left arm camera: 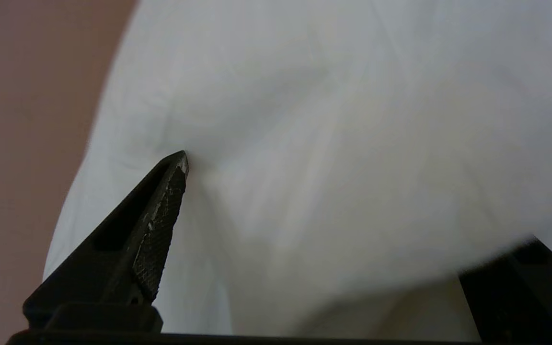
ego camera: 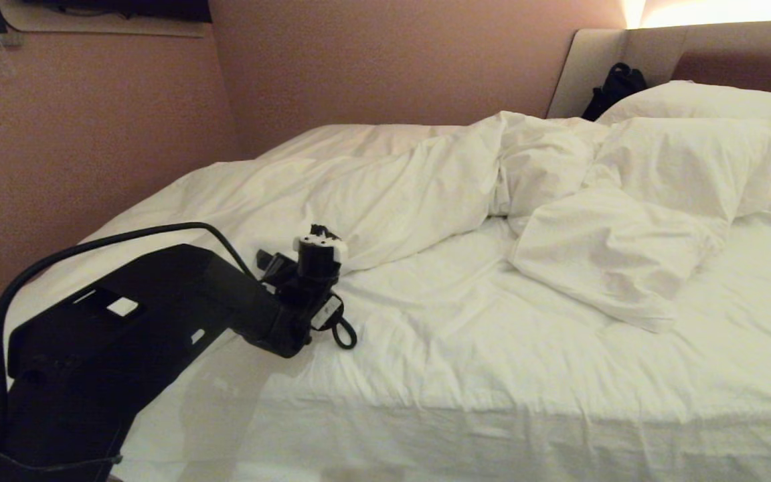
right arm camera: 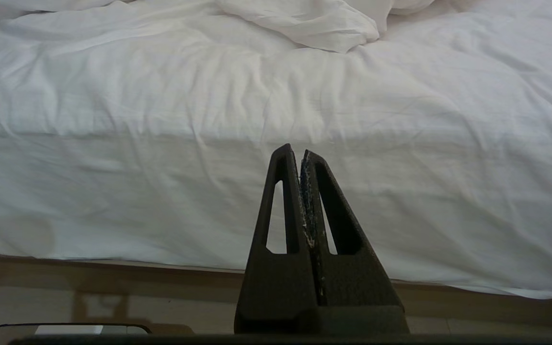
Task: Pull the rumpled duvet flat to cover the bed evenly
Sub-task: Flatten the corners of the folded blanket
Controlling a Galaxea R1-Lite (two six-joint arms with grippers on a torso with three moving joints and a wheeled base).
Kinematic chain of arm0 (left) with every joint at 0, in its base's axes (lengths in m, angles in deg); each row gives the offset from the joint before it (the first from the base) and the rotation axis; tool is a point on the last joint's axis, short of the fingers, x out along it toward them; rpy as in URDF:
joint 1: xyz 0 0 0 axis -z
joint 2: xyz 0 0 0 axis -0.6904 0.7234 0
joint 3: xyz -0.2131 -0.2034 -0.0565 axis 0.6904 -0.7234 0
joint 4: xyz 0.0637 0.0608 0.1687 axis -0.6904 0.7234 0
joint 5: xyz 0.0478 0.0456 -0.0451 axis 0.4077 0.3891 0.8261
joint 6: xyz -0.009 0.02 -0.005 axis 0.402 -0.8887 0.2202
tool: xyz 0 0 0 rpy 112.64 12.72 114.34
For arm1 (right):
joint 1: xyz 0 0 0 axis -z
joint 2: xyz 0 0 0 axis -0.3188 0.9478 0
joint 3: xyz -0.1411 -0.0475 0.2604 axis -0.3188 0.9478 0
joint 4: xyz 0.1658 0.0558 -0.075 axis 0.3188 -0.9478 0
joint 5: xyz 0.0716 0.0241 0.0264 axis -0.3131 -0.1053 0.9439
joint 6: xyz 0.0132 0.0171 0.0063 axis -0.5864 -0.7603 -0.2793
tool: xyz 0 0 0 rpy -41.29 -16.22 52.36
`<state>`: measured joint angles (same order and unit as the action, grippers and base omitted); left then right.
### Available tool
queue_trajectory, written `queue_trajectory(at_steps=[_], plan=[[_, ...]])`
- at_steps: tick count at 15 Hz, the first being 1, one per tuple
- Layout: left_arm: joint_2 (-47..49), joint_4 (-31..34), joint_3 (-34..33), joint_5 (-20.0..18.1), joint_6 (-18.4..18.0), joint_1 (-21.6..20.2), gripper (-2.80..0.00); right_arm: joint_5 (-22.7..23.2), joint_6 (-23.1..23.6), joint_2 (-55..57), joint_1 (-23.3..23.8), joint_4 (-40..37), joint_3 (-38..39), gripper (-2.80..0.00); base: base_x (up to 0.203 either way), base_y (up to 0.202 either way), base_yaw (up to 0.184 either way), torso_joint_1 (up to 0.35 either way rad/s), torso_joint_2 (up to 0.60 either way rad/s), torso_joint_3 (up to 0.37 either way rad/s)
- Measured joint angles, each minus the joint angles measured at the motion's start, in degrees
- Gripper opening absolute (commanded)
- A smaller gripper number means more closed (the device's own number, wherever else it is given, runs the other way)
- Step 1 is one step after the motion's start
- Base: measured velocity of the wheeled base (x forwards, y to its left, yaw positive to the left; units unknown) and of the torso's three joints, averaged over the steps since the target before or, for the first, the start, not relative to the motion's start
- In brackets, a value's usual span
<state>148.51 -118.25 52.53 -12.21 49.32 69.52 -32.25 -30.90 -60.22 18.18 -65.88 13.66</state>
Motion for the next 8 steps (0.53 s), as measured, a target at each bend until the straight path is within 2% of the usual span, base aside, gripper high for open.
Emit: queue_trajectory(at_steps=[5, 6, 8], plan=[[-0.1, -0.8, -0.5, 0.0, 0.0, 0.0, 0.00, 0.0, 0.0, 0.0, 0.0, 0.0, 0.0, -2.80, 0.000, 0.000, 0.000, 0.000, 0.00, 0.000], [-0.2, -1.2, -0.7, 0.0, 0.1, 0.0, -2.80, 0.0, 0.0, 0.0, 0.0, 0.0, 0.0, -2.80, 0.000, 0.000, 0.000, 0.000, 0.00, 0.000], [-0.3, -3.0, -0.8, 0.0, -0.1, 0.0, -2.80, 0.0, 0.0, 0.0, 0.0, 0.0, 0.0, -2.80, 0.000, 0.000, 0.000, 0.000, 0.00, 0.000]])
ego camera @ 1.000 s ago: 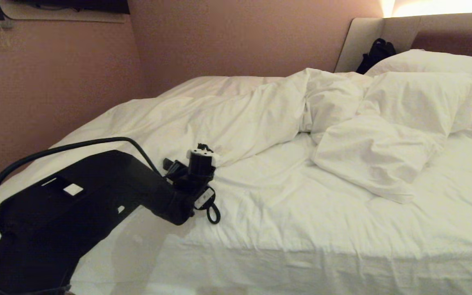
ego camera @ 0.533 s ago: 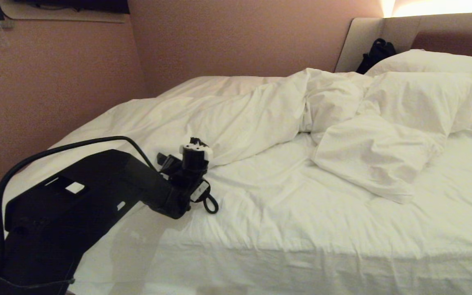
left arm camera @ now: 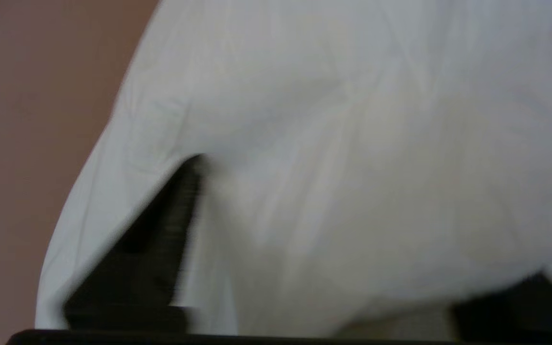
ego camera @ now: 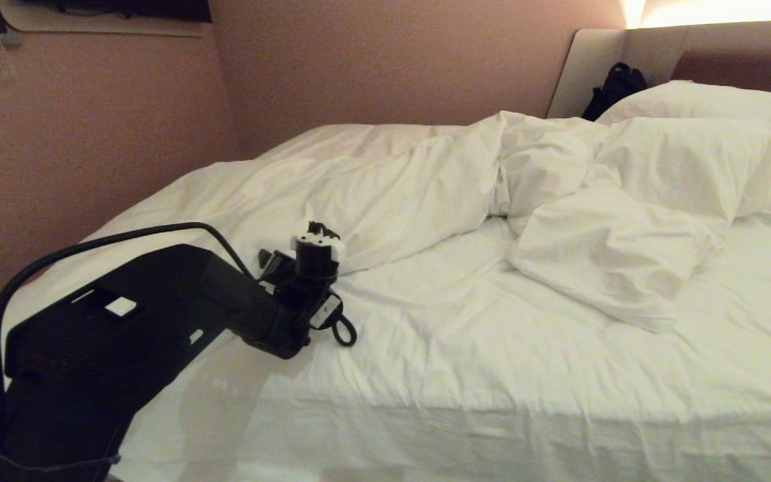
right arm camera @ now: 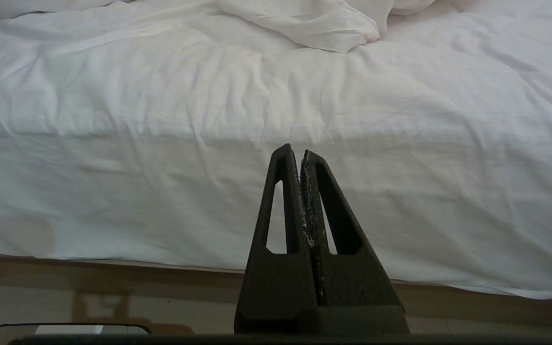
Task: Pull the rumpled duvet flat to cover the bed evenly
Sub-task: Flatten the corners of the folded blanket
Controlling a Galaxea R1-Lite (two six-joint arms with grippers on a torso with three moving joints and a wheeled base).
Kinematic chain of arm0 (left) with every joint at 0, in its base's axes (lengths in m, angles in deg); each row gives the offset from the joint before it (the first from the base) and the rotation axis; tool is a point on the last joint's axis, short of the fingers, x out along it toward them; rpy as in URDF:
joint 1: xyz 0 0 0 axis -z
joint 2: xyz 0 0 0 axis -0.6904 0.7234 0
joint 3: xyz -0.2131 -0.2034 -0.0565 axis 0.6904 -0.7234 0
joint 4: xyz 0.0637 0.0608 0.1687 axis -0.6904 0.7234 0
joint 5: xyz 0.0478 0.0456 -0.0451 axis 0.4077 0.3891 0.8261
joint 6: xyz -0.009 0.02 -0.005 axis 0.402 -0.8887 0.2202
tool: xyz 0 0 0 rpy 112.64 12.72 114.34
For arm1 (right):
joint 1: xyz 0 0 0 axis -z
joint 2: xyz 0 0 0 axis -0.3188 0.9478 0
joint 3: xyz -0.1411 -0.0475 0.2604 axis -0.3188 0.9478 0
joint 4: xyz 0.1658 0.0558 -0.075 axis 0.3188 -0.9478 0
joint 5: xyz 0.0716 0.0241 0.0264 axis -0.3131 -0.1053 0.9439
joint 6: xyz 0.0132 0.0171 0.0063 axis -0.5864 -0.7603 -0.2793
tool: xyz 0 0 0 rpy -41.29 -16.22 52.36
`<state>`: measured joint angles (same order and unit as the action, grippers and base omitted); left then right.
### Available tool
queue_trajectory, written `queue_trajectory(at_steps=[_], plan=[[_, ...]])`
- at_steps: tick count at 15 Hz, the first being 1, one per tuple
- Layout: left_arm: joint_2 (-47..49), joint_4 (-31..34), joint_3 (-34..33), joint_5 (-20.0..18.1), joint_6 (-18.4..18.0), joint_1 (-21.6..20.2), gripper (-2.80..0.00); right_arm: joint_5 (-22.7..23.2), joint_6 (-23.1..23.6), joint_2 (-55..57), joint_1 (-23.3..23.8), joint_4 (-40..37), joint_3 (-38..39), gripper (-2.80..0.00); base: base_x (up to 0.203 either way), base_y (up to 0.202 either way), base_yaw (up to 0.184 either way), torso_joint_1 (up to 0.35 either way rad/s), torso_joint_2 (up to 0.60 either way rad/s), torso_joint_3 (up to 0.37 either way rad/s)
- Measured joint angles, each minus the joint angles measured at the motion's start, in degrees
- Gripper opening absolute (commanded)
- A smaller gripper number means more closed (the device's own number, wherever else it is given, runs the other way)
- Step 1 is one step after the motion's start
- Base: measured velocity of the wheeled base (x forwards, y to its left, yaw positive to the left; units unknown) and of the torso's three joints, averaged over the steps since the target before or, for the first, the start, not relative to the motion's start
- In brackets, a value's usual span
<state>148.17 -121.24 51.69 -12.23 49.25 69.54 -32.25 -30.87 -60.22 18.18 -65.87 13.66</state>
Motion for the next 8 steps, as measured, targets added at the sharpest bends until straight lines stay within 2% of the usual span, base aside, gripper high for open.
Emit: queue_trajectory(at_steps=[8], plan=[[-1.5, -0.7, -1.9, -0.1, -0.1, 0.4, -2.80, 0.0, 0.0, 0.0, 0.0, 0.0, 0.0, -2.80, 0.000, 0.000, 0.000, 0.000, 0.00, 0.000]])
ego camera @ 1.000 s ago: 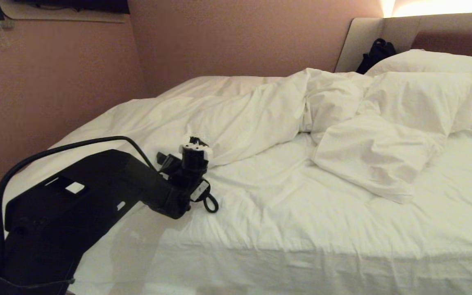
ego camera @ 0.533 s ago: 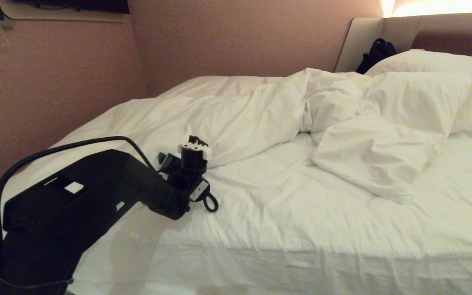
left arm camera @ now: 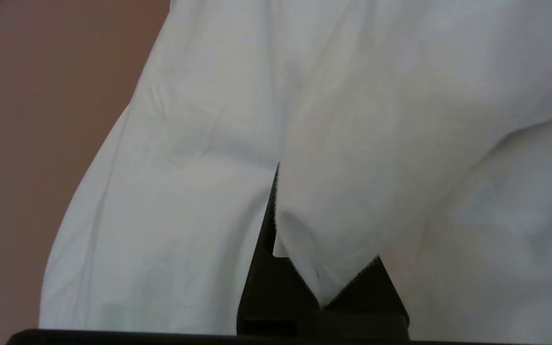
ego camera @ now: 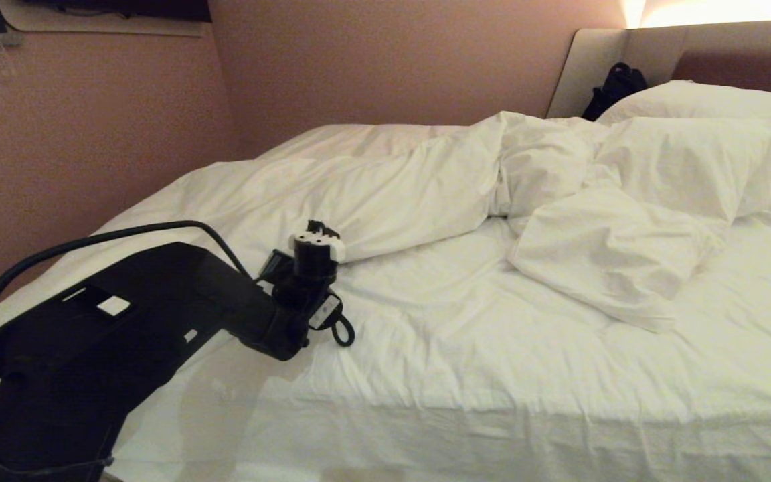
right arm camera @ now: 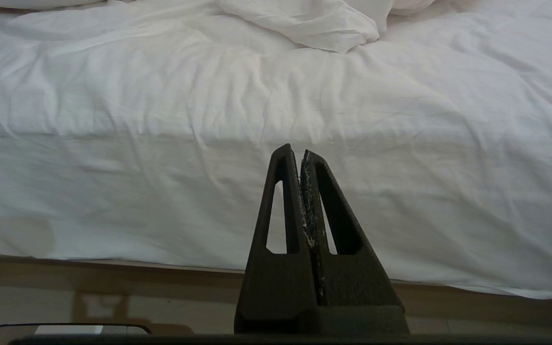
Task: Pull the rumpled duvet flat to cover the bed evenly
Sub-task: Flatten the corners of the folded blanket
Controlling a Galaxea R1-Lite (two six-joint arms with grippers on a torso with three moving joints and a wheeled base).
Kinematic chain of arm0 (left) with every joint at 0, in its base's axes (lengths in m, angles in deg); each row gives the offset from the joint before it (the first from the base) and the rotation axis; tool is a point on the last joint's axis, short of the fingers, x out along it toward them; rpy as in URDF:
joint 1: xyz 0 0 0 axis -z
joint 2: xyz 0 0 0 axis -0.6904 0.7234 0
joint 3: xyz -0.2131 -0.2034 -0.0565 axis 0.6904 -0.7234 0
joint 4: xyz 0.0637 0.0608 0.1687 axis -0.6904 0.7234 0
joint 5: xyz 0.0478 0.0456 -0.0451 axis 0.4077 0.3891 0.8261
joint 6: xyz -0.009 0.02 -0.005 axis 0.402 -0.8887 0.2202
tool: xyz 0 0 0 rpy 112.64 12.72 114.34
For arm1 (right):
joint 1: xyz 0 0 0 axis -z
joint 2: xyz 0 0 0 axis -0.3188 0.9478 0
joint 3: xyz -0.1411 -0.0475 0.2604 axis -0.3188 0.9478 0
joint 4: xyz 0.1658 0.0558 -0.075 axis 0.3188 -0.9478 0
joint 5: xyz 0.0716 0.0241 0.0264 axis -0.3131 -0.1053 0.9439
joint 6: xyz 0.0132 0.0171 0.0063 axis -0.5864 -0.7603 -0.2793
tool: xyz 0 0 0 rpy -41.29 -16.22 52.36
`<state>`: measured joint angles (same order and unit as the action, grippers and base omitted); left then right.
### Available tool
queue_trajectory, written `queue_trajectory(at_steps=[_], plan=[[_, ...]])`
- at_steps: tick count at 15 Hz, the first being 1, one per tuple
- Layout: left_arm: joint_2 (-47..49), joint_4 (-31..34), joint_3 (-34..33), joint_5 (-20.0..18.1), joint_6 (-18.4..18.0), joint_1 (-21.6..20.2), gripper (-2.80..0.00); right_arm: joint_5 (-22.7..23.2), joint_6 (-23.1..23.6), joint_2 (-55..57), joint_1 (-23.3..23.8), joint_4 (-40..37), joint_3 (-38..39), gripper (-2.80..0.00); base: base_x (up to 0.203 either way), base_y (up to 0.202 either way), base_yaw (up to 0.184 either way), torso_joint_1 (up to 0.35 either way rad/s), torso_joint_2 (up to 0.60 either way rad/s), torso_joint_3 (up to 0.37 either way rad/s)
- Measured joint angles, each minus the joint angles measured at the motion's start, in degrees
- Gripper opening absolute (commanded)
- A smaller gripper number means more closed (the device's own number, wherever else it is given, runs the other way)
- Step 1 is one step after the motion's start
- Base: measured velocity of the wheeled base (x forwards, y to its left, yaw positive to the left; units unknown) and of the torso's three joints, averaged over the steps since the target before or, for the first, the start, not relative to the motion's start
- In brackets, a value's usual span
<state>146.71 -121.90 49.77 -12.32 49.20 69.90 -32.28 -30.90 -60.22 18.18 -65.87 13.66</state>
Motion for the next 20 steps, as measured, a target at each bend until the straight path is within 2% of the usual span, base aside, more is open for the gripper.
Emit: queue_trajectory(at_steps=[5, 12, 20], plan=[[-5.3, 0.5, -5.7, -0.9, -0.3, 0.5, -2.80, 0.0, 0.0, 0.0, 0.0, 0.0, 0.0, -2.80, 0.000, 0.000, 0.000, 0.000, 0.00, 0.000], [-19.6, 3.7, -17.5, -7.5, 0.2, 0.9, -2.80, 0.0, 0.0, 0.0, 0.0, 0.0, 0.0, -2.80, 0.000, 0.000, 0.000, 0.000, 0.00, 0.000], [-34.6, 4.3, -24.7, -10.9, 2.7, 0.7, -2.80, 0.0, 0.0, 0.0, 0.0, 0.0, 0.0, -2.80, 0.000, 0.000, 0.000, 0.000, 0.00, 0.000]])
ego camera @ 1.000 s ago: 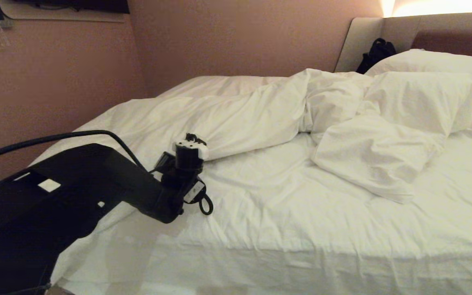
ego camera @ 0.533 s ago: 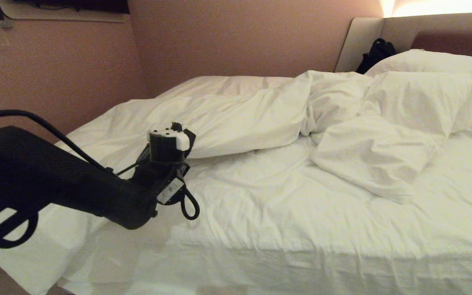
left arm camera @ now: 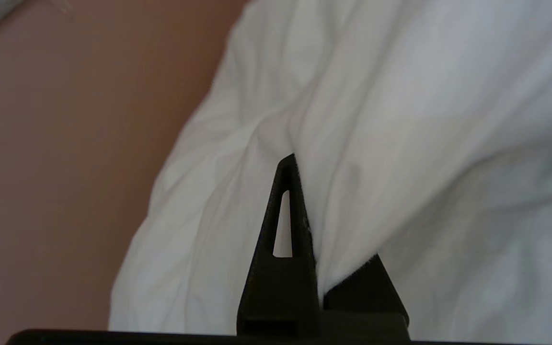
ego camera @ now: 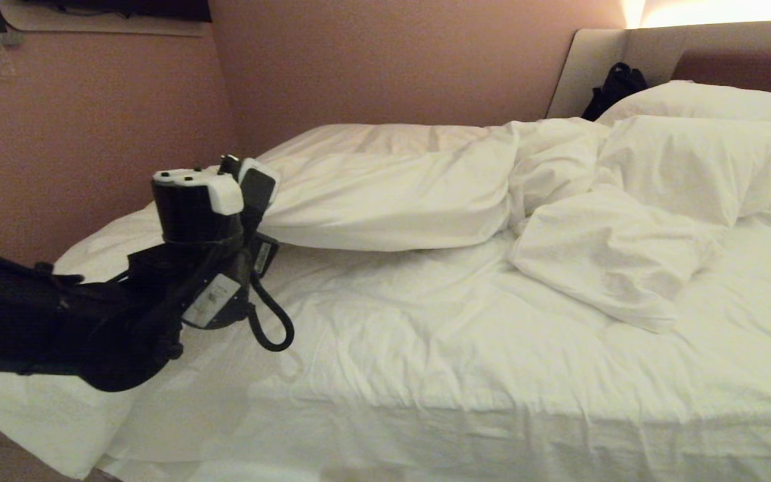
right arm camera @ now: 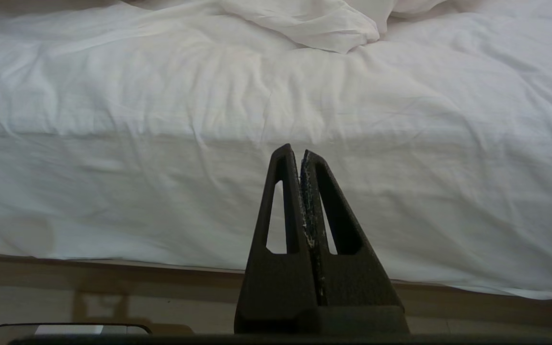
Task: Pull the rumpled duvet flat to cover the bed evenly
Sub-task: Flatten the corners of the folded blanket
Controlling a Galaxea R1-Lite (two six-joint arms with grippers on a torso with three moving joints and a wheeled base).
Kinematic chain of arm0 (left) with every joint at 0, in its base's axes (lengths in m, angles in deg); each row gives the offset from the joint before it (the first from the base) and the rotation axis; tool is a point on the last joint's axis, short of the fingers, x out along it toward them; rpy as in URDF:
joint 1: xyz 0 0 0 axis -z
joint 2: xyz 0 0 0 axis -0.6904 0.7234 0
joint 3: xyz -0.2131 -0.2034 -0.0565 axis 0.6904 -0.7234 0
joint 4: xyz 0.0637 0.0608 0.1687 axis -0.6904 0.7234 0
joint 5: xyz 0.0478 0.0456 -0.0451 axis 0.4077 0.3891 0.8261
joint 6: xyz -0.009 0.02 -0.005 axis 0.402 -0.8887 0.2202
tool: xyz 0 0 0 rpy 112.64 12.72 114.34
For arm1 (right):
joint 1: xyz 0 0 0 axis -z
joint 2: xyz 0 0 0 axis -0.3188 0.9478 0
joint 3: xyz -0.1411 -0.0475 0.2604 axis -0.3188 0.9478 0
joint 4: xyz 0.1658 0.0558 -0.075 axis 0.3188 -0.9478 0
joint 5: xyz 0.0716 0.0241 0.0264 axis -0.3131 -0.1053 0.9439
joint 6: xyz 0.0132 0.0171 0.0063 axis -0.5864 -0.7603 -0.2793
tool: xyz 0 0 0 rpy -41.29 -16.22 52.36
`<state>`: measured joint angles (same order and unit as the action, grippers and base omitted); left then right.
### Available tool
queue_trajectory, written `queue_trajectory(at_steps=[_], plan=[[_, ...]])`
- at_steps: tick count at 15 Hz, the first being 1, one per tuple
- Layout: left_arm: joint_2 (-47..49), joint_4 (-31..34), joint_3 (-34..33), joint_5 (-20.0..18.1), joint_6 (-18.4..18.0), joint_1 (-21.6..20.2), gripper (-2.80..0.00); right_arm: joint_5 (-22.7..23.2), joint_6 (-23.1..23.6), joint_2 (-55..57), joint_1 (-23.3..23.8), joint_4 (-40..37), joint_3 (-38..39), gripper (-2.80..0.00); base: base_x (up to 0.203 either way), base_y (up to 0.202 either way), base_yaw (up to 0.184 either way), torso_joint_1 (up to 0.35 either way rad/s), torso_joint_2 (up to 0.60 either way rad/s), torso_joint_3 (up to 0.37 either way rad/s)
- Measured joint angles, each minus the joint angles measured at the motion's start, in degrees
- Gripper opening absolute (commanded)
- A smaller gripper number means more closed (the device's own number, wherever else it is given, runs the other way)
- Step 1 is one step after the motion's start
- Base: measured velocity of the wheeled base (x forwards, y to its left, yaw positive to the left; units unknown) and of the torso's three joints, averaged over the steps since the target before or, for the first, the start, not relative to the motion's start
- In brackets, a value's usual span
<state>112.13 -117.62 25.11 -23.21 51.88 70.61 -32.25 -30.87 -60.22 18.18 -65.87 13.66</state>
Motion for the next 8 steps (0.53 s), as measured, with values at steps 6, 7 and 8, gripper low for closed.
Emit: queue_trajectory(at_steps=[6, 7, 8], plan=[[-10.1, 1.5, -5.9, -2.9, 0.7, 0.2, -2.80, 0.0, 0.0, 0.0, 0.0, 0.0, 0.0, -2.80, 0.000, 0.000, 0.000, 0.000, 0.00, 0.000], [-11.1, 1.6, -7.0, -3.2, 0.7, 0.2, -2.80, 0.0, 0.0, 0.0, 0.0, 0.0, 0.0, -2.80, 0.000, 0.000, 0.000, 0.000, 0.00, 0.000], [-11.7, 1.5, -8.1, -3.3, 0.8, 0.2, -2.80, 0.0, 0.0, 0.0, 0.0, 0.0, 0.0, -2.80, 0.000, 0.000, 0.000, 0.000, 0.00, 0.000]])
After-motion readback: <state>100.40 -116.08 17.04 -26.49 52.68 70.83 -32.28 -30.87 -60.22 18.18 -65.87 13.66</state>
